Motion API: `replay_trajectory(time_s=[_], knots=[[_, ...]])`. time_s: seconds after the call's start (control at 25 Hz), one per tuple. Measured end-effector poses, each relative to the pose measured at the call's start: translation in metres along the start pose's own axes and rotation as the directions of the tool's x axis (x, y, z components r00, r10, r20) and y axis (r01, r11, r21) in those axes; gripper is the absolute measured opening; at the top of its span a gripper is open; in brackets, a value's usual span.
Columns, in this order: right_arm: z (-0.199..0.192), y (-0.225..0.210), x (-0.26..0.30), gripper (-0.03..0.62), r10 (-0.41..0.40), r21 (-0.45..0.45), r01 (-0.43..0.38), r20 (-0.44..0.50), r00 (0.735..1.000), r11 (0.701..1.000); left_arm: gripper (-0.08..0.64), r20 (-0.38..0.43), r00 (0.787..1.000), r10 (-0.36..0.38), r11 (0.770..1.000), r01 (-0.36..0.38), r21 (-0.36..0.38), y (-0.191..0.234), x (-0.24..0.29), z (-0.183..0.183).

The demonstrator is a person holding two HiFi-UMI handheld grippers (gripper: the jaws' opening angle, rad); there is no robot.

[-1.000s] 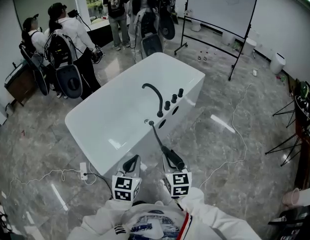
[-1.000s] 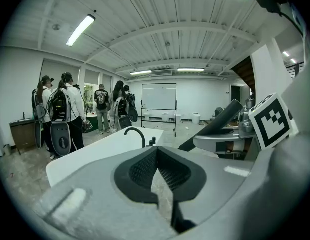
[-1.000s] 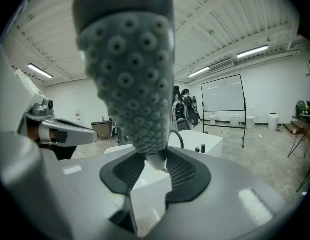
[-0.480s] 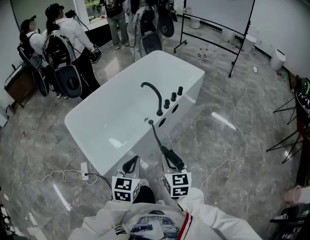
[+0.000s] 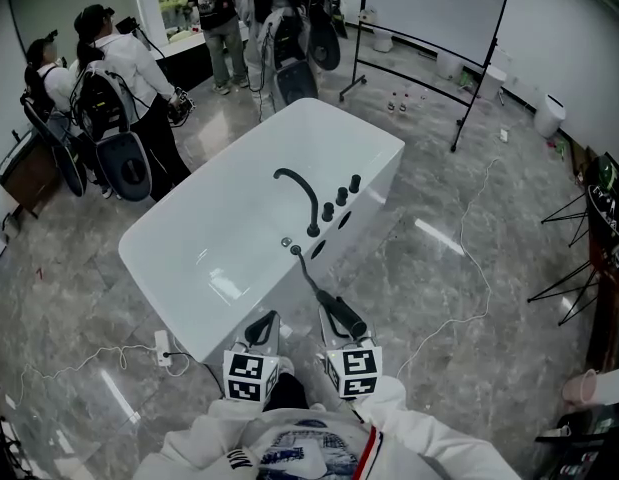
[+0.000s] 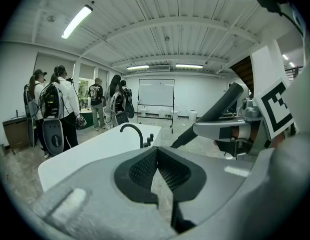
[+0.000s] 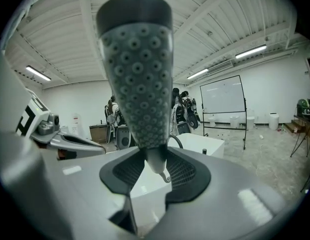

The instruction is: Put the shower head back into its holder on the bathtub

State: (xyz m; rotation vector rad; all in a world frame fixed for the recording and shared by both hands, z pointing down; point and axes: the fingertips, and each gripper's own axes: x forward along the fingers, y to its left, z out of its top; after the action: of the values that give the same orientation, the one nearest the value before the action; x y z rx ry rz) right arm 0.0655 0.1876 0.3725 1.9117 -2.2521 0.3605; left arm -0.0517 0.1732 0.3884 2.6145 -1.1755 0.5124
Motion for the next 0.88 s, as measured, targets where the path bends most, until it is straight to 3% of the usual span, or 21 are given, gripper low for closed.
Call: replay_trajectory(time_s=[0.88], knots=[[0.009, -0.015, 0.091, 0.137, -0.037, -0.001, 0.037, -0.061, 0.997, 0.999, 0.000, -0.024, 0.998, -0.052, 0.999, 0.052, -0.018, 0.062, 0.076, 0.023]])
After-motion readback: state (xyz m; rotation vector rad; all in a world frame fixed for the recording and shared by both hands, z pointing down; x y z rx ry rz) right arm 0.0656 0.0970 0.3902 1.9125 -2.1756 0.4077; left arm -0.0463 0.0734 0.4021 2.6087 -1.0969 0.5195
